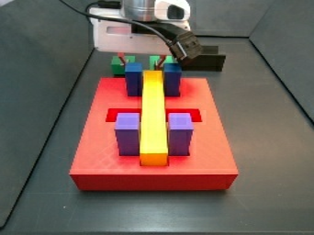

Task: Pick up the green object. Move up. Place the green object on the fixture. Regrasp the green object. Move to above the board. Insert the green object.
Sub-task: Pick up the green object, then move up, then place the green object on the fixture.

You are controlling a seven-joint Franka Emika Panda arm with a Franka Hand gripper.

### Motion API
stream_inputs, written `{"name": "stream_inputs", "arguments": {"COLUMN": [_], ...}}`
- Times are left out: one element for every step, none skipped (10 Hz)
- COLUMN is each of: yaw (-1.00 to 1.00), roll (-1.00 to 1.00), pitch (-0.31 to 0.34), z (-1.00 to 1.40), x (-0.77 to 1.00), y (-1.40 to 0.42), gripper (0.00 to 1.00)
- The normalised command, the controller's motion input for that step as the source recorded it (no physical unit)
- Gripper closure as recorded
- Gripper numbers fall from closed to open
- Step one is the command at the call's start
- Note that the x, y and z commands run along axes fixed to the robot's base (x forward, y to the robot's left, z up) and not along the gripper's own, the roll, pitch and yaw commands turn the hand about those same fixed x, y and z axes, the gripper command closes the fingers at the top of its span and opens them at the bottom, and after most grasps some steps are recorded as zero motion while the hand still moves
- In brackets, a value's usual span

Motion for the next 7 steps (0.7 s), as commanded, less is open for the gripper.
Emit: {"name": "stream_inputs", "arguments": {"yaw": [0.0, 0.0, 0.02, 0.02, 0.02, 0.0, -0.19], "roll": [0.0, 0.0, 0.0, 0.01, 0.01, -0.01, 0.0], "pitch": [0.0, 0.0, 0.035, 0.051, 0.013, 0.0, 0.0], "z": [0.0, 0.83, 0.79, 0.64, 0.25, 0.0, 0.0], "x": [0.0, 0.0, -0.08, -0.12, -0.06, 0.0, 0.0], "y": [0.0, 0.0, 0.01, 0.01, 0.01, 0.0, 0.09], "gripper": [1.0, 1.0, 1.0, 1.0, 1.0, 1.0, 1.0]}}
